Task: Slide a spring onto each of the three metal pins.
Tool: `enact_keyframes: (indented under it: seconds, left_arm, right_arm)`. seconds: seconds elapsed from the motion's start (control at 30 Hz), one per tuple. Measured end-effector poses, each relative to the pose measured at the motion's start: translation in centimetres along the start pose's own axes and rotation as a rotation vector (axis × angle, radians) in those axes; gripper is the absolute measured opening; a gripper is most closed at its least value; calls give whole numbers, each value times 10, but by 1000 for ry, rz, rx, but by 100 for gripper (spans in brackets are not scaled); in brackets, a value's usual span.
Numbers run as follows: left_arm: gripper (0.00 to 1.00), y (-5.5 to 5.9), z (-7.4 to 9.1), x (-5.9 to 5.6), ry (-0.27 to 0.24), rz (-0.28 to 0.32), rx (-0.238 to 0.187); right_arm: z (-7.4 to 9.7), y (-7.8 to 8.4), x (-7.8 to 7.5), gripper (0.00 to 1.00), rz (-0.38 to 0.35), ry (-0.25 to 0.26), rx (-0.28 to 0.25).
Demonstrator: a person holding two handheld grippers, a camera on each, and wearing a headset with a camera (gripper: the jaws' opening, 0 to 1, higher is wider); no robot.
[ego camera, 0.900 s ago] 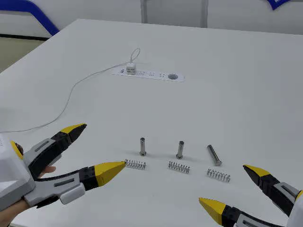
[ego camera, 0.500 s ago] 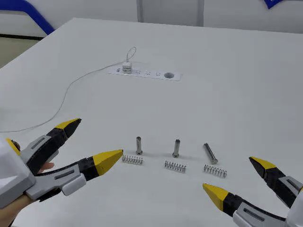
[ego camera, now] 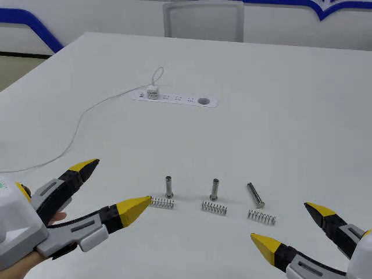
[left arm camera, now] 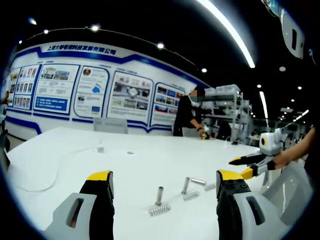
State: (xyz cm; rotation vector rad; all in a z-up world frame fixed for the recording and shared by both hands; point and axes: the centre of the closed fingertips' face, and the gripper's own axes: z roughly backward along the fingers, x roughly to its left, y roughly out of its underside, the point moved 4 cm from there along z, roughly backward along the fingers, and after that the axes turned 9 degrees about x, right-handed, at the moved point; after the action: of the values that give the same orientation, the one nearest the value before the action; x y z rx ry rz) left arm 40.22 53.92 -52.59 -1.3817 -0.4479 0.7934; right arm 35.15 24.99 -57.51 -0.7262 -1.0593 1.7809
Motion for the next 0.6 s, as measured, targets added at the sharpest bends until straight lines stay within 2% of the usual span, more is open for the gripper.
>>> enact_keyframes:
  seconds: [0.2, 0.6]
  left_arm:
    - [85, 2, 0, 2, -10, -3, 9]
    - [85, 1, 2, 4, -20, -4, 5]
  right_arm:
    - [3, 1, -6, 68, -20, 30, 0]
    - [1, 3, -1, 67, 11, 18, 23]
